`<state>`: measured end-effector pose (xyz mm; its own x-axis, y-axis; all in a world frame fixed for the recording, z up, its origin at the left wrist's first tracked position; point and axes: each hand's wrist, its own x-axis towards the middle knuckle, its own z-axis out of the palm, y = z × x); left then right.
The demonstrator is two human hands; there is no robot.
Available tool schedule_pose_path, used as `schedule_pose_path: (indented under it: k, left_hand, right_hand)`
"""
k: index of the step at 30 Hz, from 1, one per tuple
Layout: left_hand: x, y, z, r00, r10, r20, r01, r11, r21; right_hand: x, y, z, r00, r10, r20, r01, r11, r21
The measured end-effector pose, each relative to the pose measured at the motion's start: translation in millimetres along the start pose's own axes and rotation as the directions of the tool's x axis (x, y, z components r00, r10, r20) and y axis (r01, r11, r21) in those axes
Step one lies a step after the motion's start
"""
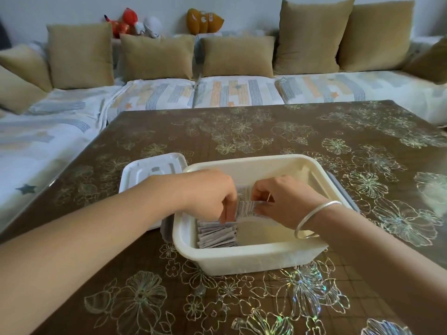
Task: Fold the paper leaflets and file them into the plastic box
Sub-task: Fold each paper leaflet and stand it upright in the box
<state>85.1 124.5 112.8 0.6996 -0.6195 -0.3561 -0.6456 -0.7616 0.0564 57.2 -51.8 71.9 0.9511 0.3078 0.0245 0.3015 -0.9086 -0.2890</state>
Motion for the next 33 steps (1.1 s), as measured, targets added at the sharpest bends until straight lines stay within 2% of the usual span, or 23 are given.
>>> schedule_pose_path:
  k: [12,17,22,27,33]
  left_hand:
    - [4,2,2,0.997,-0.04,-0.071,0.044,0.997,0.056]
    - [1,5,9,0.996,-0.018,-0.09,0.034,0.982,0.183]
    - [-2,4,20,0.998,-0.032,-0.045,0.041,0.973,0.225]
    - [-4,2,26,0.998,-0.009,-0.061,0.022,0.974,0.226]
    - [-7,1,28,0.996,-0.024,-0.089,0.041,0.979,0.199]
  right_hand:
    - [-6,-5,3,1.0,-0.015,-0.02,0.014,0.999,-0.042]
    - [-1,-8,5,0.999,-0.015,-0.03,0.011,0.992,-0.127]
    - [5,-7,4,0.999,0.017,0.04,-0.013,0.995,-0.098]
    - [13,-9,8,0.984,0.057,0.17,-0.05,0.998,-0.047]
    - [24,-12,10,0.982,0.135,0.136,-0.12,0.987,-0.109]
